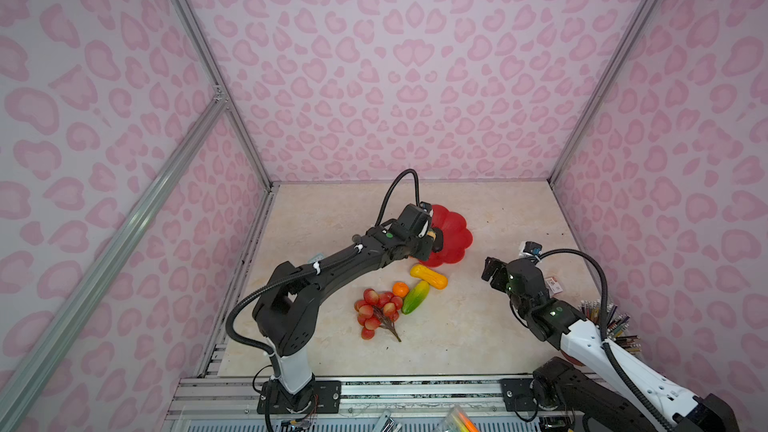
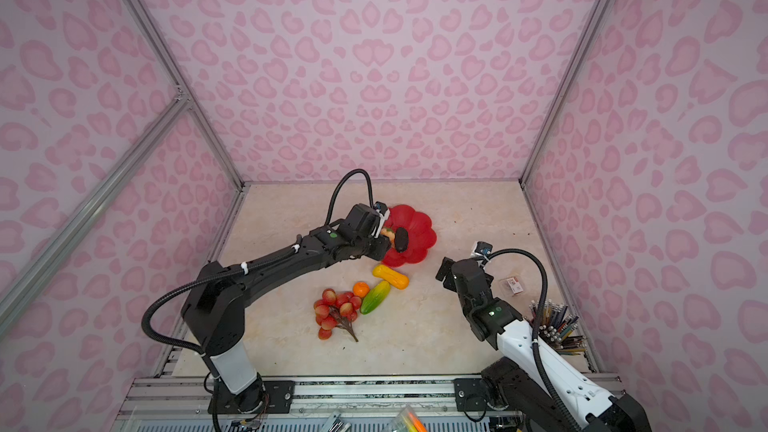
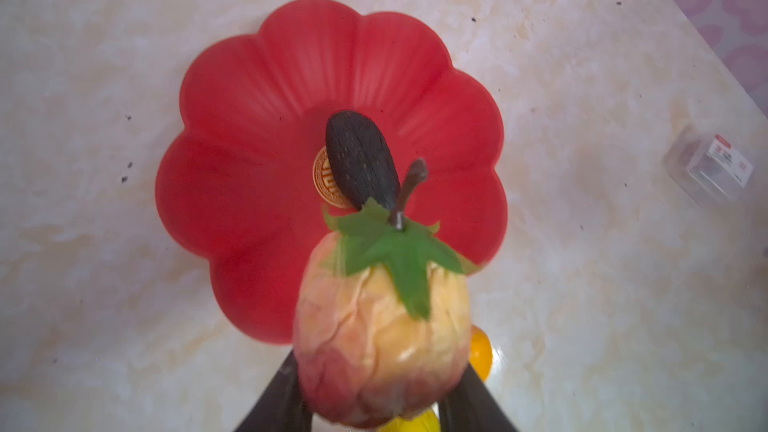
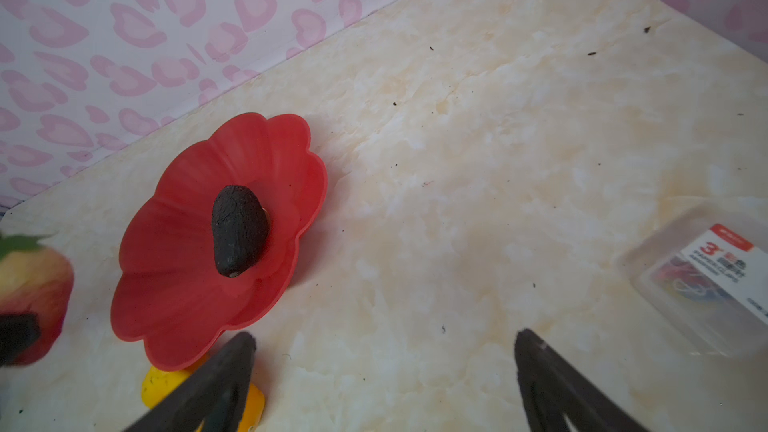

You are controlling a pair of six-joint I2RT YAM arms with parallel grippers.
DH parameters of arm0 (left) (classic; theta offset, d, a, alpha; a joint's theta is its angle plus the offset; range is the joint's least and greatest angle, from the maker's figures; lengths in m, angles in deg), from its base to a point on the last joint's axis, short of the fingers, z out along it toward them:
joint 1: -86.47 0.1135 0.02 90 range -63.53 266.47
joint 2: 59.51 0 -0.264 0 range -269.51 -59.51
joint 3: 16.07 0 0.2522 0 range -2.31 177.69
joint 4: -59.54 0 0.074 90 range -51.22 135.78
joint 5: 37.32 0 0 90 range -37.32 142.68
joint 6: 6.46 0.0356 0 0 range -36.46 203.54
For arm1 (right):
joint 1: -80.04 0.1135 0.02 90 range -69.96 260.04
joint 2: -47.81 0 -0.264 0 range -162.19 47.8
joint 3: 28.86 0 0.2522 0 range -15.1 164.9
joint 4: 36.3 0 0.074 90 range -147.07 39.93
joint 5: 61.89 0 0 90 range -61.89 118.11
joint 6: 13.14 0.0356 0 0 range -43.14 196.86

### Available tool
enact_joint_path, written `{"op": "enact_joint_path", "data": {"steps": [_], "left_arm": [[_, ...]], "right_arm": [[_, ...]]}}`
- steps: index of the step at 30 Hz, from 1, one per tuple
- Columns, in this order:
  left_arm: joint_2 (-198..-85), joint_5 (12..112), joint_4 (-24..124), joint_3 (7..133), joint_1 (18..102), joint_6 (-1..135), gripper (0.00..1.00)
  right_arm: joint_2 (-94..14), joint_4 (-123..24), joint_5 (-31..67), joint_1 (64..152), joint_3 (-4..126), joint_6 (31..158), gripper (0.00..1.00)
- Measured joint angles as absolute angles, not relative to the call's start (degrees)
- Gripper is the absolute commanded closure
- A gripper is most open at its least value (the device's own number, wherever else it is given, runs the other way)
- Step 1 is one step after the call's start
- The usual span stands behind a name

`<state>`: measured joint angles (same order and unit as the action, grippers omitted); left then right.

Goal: Place and organize the fake fruits in the fruit bowl
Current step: 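Carry the peach with the left gripper into the red bowl and release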

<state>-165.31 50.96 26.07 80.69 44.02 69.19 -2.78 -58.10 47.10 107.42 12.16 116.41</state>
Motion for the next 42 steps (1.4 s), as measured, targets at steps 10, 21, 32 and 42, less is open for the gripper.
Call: {"op": "enact_joint_path", "data": {"steps": [10,21,32,42], "left_arm": [[-180.0,54.4,24.9,91.9,48.3,70.1,0.55],[-185.2,57.0,23.3,94.1,49.0,68.1,0.37],[-175.4,57.5,25.0,88.7,49.7,66.0,0.18],[-147.5,53.3,36.6,74.7,50.2,64.8,0.14]], "right_arm": [[-5.1,-58.5,43.4,107.4,13.9,115.2,0.05],[-10.3,-56.6,37.6,107.4,14.6,112.0,0.1],[-21.3,-54.2,27.0,111.2,19.6,104.0,0.19],[-32.3,-52.7,26.2,116.6,23.8,100.0,0.23]]}}
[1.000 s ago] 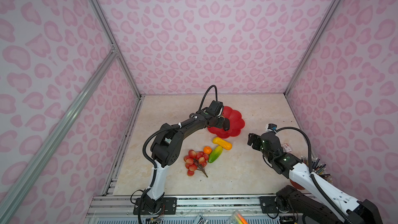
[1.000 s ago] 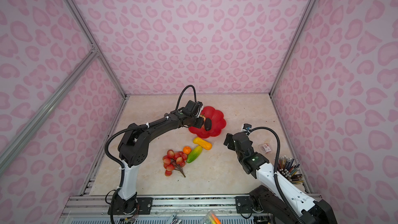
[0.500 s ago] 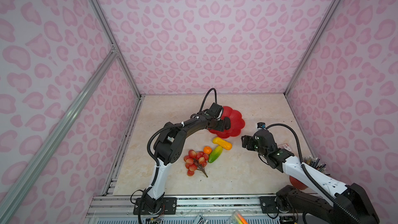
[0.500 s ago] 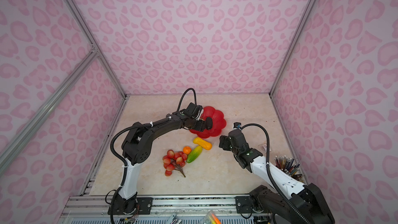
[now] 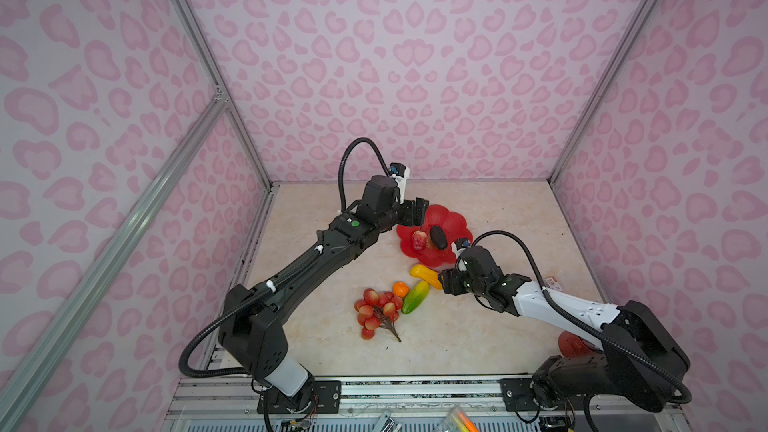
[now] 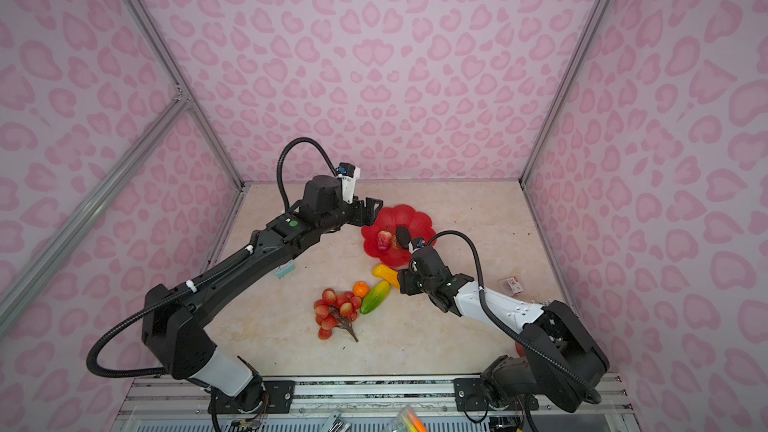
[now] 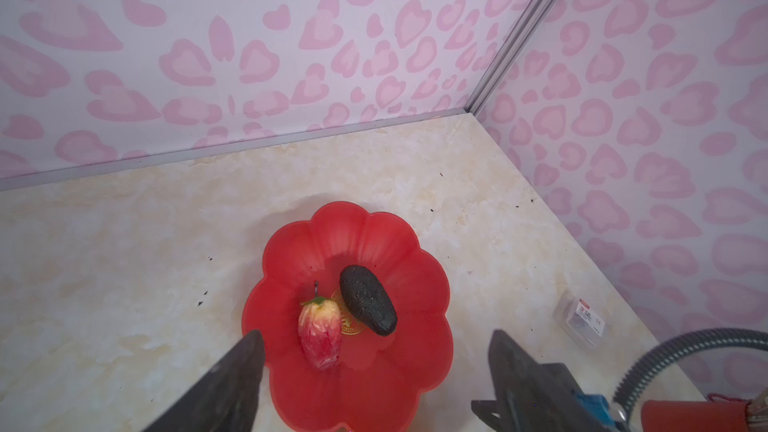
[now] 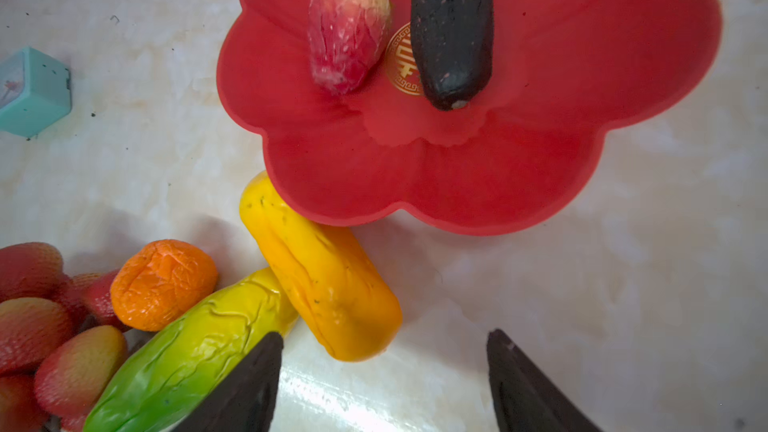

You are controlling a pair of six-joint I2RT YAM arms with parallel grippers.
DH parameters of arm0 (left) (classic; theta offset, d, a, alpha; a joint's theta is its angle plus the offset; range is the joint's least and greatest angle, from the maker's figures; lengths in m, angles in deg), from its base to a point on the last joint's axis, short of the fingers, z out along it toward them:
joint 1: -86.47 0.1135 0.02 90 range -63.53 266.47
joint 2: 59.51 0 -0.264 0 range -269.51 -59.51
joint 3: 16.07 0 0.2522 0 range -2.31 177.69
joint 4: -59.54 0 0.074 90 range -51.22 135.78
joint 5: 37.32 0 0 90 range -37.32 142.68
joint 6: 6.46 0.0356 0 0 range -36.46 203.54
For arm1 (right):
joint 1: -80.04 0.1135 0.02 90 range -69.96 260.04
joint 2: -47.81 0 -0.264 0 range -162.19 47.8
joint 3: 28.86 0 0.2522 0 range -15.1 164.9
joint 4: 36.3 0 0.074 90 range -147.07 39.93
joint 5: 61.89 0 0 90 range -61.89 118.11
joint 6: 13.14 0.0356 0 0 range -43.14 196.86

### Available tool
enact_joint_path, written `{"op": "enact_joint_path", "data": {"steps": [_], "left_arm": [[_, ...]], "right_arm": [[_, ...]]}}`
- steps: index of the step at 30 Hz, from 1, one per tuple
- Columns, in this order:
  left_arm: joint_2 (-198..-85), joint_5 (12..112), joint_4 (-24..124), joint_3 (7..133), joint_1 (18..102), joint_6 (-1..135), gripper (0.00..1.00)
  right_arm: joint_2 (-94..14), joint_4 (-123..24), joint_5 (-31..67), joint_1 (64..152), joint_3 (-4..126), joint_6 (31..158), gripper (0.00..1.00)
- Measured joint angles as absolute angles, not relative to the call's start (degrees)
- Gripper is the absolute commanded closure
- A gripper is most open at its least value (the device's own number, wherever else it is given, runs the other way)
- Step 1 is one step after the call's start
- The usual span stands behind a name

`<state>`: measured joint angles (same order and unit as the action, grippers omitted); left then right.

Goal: Place and organize the fake fruits in the fruit bowl
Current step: 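Carry the peach with the left gripper into the red bowl and release, then grasp the yellow papaya with the right gripper while the left gripper withdraws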

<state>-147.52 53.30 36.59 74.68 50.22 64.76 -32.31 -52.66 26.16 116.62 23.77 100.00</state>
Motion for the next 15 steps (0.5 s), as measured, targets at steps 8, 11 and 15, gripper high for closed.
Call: {"op": "enact_joint_path", "data": {"steps": [8,11,15], "left_arm": [[-128.6,47.2,40.7,55.1,50.4,62.2,0.13],[-122.0,45.1,41.1,48.3,50.4,60.6,0.12],[-114.8,42.6,40.0,41.0,50.4,58.8,0.12]], "right_arm": [[-39.8,-51.0,27.1,118.4,27.5,98.2,0.25],[-42.8,-50.3,27.9,119.5,29.4,97.7,0.26],[-46.1,-49.9,27.9,120.6,30.9,97.3,0.35]]}}
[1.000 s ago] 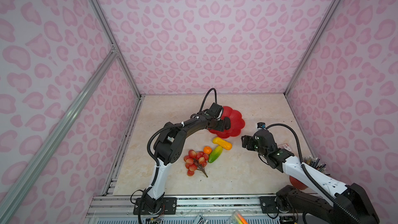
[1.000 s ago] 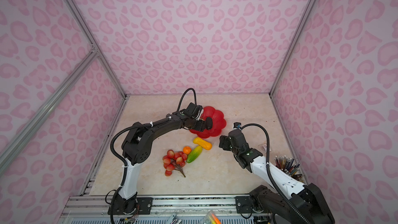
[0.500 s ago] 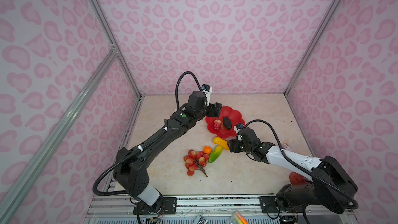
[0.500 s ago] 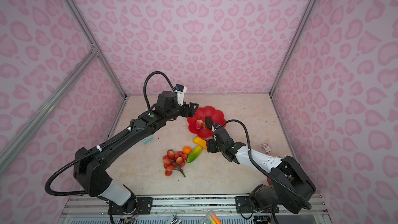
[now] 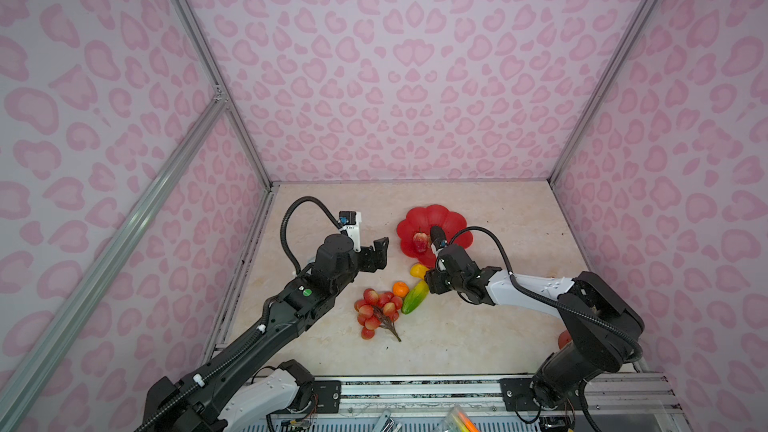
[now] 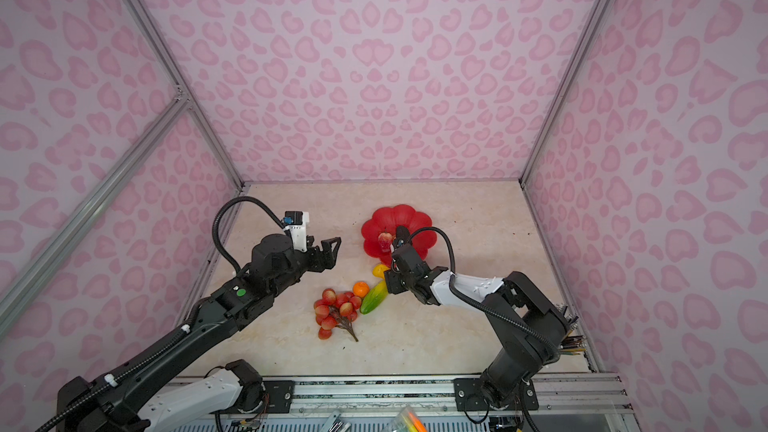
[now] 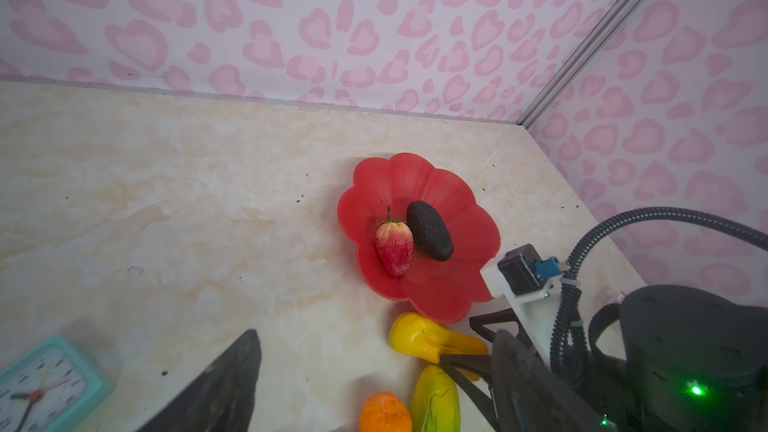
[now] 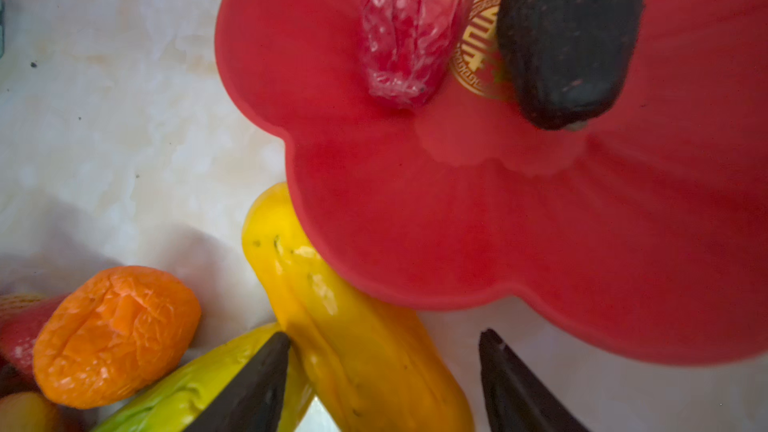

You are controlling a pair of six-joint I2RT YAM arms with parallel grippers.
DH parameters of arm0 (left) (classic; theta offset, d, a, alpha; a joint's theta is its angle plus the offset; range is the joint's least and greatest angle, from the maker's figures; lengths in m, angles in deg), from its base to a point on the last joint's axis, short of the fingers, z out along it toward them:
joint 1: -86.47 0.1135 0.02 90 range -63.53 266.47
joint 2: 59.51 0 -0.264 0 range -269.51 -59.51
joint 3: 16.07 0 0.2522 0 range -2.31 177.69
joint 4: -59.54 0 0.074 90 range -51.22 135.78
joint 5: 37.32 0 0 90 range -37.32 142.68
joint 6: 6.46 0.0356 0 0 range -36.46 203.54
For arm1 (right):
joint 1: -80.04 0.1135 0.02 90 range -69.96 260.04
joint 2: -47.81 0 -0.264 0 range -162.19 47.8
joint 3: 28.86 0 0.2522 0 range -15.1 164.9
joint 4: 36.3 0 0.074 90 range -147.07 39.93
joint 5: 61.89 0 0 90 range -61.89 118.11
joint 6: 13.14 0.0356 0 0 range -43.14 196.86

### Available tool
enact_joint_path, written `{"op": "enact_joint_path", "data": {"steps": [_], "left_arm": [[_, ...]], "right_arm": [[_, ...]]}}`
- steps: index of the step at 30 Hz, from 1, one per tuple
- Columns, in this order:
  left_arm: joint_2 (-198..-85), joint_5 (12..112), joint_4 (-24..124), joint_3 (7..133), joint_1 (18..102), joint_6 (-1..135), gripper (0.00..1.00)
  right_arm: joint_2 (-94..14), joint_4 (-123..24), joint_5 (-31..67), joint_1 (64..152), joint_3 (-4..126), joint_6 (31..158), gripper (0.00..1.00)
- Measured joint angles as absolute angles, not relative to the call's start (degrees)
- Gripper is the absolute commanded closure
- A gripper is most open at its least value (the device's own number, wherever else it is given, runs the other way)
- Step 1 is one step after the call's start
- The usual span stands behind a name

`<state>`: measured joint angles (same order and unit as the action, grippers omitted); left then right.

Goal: Place and organize the fake fruits in the fruit bowl
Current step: 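Grasp the yellow papaya with the right gripper while the left gripper withdraws, then place the yellow papaya in the bowl beside the avocado with the right gripper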

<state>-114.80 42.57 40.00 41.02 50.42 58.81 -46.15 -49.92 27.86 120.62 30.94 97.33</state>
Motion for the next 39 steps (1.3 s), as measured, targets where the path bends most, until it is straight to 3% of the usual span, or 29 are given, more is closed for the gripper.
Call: {"op": "enact_joint_path", "data": {"steps": [5,9,20,29,33,39], "left_arm": [[-106.7,40.4,37.4,34.2,50.4,56.4,0.11],[-103.0,39.3,35.7,31.2,50.4,54.7,0.11],[-104.6,40.2,35.3,30.3,50.4,52.7,0.13],[-108.6,44.2,36.9,30.7,50.4,52.6,0.16],[-112.0,48.1,37.2,31.6,50.4,52.8,0.19],[-115.7,53.9,38.1,32.1,49.0,53.2,0.2]], "right_arm": [[-48.4,-49.1,28.5,122.4,32.0,97.2,0.57],[-48.1,-48.8,29.8,123.8,31.9,97.2,0.7],[-32.8,-54.4,31.9,128.5,25.9,98.6,0.74],[-15.9,-61.4,36.3,125.2,25.6,101.7,0.73],[-15.8,-61.6,36.7,118.1,27.9,103.4,0.73],[-24.2,-60.5,34.5,111.2,33.8,103.8,0.73]]}}
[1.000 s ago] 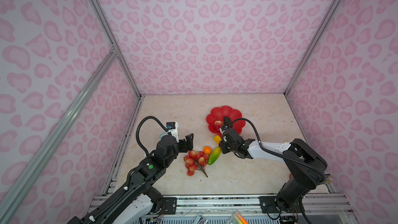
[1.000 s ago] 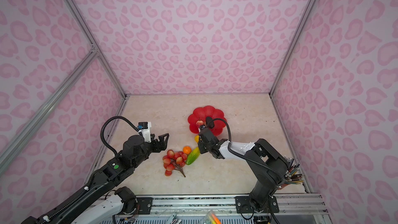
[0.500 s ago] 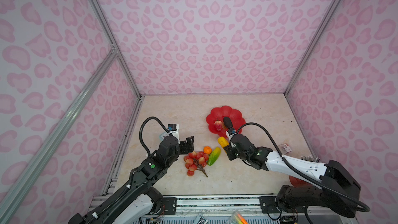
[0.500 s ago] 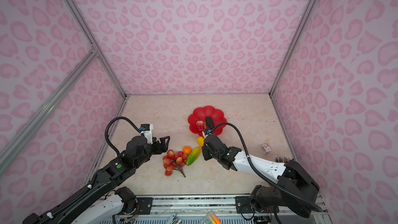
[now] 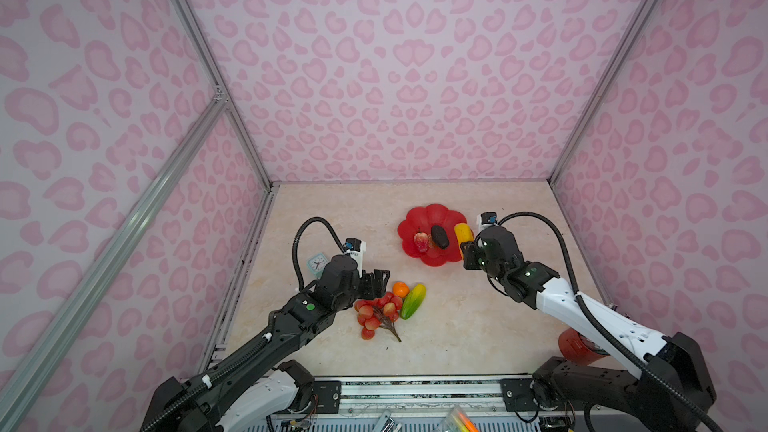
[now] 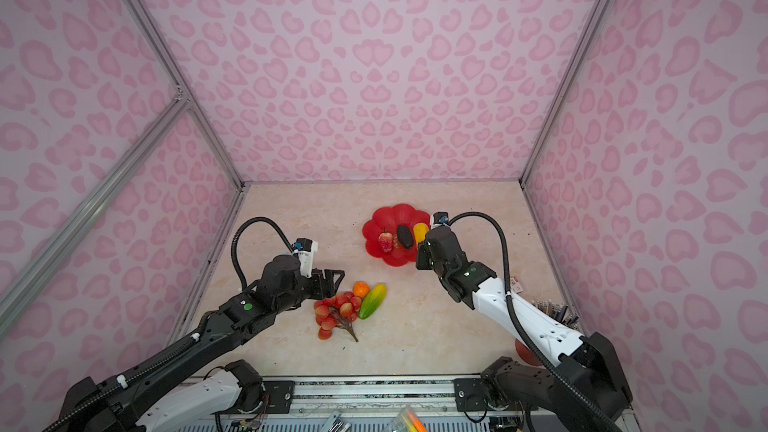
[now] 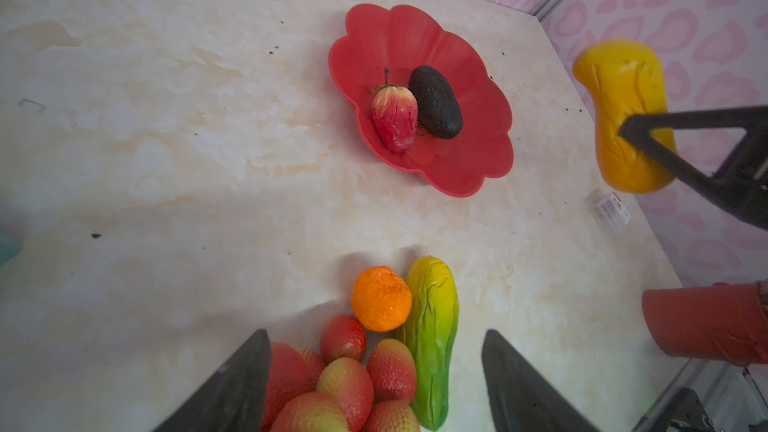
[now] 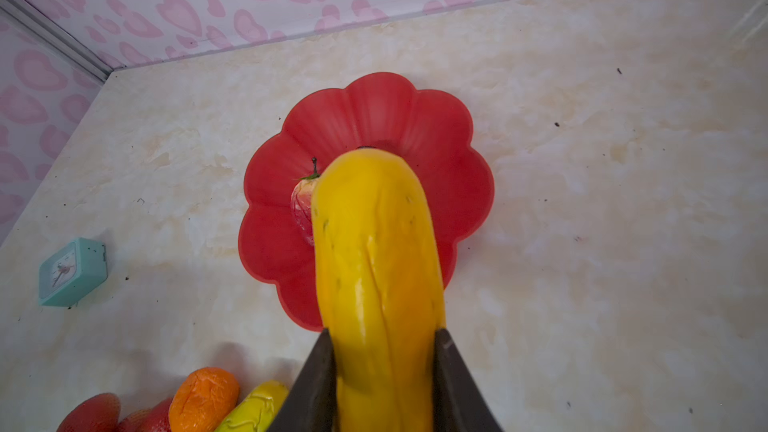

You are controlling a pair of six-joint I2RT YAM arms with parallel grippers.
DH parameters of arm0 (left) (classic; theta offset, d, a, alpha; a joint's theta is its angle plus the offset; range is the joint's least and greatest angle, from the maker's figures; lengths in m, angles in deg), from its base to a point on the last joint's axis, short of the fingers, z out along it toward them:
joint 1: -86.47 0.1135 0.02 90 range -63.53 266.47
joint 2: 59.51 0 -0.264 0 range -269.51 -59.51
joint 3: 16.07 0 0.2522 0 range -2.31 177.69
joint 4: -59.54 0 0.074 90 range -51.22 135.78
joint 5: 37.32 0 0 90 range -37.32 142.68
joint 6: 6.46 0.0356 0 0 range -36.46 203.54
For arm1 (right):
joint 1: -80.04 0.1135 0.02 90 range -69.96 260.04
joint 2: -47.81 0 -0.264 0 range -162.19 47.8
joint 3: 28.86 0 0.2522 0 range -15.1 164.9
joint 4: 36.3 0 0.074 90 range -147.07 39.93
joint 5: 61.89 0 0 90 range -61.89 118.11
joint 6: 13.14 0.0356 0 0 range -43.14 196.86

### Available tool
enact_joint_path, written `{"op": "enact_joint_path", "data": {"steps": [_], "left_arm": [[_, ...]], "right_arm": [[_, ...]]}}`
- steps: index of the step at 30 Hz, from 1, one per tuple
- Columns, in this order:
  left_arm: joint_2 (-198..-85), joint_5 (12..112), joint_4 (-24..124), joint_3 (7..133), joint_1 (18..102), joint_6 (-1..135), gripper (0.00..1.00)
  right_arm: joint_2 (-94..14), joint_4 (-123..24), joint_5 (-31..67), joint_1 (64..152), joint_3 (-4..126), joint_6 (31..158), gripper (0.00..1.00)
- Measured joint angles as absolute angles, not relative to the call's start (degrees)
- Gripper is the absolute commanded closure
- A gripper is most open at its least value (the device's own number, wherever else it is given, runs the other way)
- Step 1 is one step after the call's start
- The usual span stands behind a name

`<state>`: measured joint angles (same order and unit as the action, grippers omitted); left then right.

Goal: Place and organize the fake fruits in the fruit bowl
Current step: 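Place the yellow papaya in the bowl beside the avocado with the right gripper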

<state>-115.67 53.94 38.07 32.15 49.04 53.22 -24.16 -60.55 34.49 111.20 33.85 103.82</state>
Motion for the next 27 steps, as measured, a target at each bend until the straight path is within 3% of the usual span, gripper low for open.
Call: {"op": "enact_joint_path", "data": {"steps": [8,15,27], "left_arm": [[-119.5,56.0,38.3,33.1,40.3,53.7,0.21],[-123.8,52.0,37.5,35.7,34.6,55.2,0.21],[-132.7,46.5,35.2,39.9,31.3,56.8,0.22]], "right_arm": [[-43.2,-61.2,31.3,106.5,47.5,99.5,0.73],[-57.8,-62.2,30.9,106.1,56.4,97.6,0.73],[-61.1,-61.3,32.1,104.9,55.7,98.9,0.67]]}}
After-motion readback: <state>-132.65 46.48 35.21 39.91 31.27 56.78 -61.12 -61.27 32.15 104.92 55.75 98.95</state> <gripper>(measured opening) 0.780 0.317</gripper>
